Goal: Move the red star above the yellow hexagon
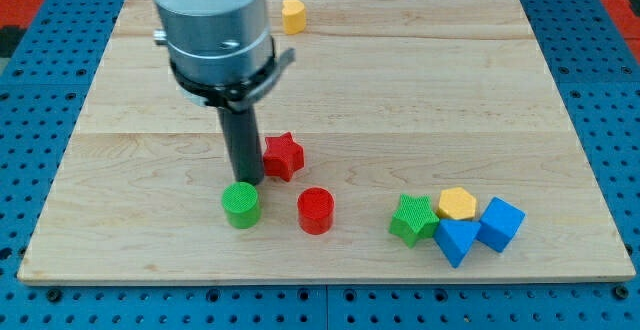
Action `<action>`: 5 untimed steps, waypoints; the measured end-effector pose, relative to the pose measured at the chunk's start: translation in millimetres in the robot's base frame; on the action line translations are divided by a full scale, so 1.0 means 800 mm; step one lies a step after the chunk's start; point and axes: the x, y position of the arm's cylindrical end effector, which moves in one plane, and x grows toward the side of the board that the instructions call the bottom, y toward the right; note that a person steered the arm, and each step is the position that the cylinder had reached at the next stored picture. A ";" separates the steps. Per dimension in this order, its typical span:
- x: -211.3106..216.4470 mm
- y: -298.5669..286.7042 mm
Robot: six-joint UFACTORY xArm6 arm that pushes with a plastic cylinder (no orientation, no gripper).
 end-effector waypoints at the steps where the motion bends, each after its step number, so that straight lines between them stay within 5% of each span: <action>1: -0.008 -0.004; 5: -0.019 0.002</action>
